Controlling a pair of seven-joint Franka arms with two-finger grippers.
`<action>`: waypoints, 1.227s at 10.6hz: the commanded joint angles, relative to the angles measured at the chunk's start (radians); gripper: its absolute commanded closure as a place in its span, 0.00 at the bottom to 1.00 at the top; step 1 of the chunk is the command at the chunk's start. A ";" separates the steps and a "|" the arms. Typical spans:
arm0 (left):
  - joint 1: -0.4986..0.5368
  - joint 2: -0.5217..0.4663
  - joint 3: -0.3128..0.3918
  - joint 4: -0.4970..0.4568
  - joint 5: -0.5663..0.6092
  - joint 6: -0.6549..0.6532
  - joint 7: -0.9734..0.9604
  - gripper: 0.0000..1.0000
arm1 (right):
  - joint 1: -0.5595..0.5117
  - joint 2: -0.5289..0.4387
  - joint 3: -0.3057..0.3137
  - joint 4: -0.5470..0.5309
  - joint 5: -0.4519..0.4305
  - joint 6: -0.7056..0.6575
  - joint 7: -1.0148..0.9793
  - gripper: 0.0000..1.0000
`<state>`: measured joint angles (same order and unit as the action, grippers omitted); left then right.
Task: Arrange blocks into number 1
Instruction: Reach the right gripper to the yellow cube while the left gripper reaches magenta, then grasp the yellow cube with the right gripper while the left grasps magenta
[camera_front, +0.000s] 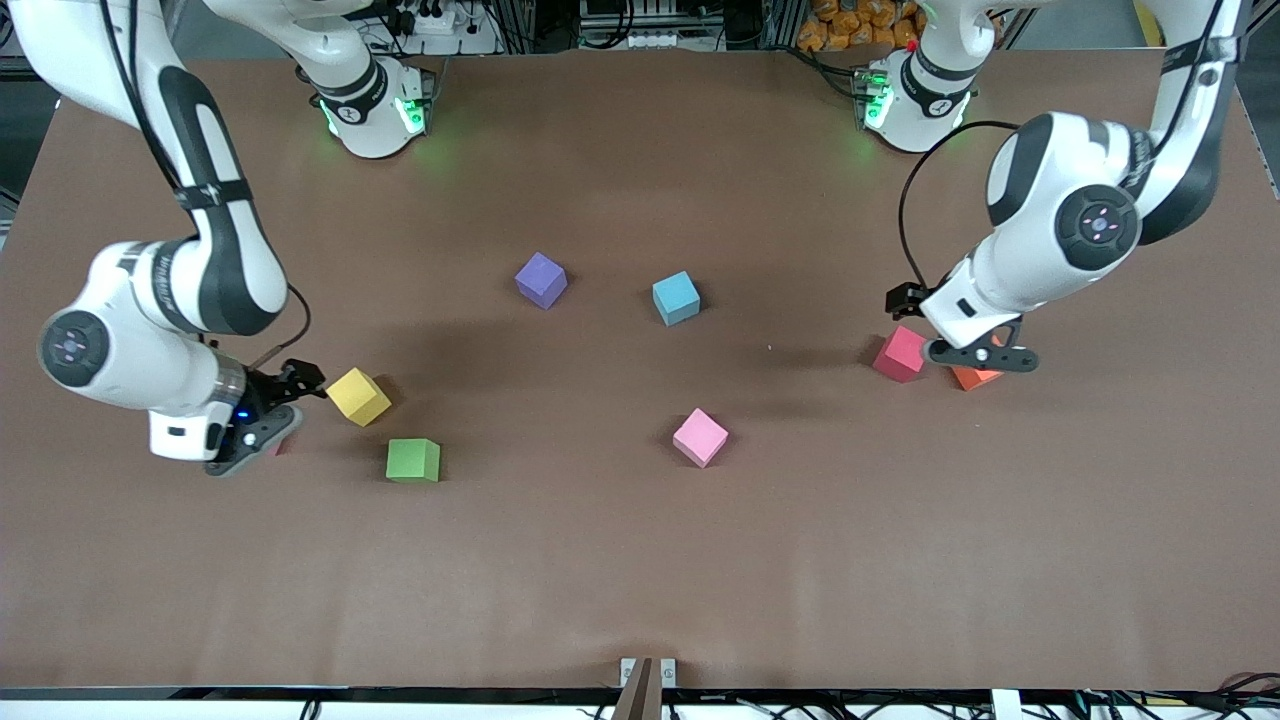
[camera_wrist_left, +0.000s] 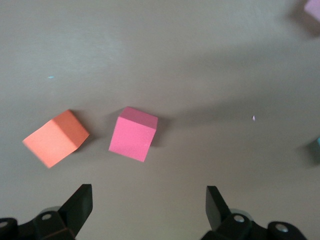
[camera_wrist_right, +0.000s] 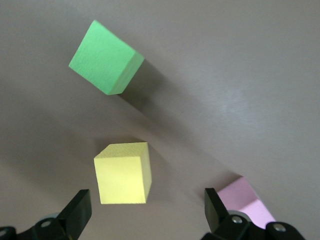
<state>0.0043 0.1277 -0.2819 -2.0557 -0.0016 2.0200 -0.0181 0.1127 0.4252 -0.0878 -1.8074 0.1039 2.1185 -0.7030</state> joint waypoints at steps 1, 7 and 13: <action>0.006 -0.023 -0.011 -0.128 -0.004 0.150 0.163 0.00 | -0.001 0.015 0.008 -0.032 0.028 0.021 -0.065 0.00; 0.011 0.051 -0.010 -0.327 0.113 0.462 0.280 0.00 | 0.007 0.081 0.008 -0.068 0.030 0.124 -0.125 0.00; 0.069 0.144 -0.008 -0.245 0.193 0.511 0.274 0.00 | 0.033 0.084 0.010 -0.122 0.051 0.171 -0.125 0.00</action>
<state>0.0669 0.2521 -0.2849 -2.3294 0.1720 2.5266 0.2490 0.1364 0.5154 -0.0753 -1.8877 0.1228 2.2442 -0.8067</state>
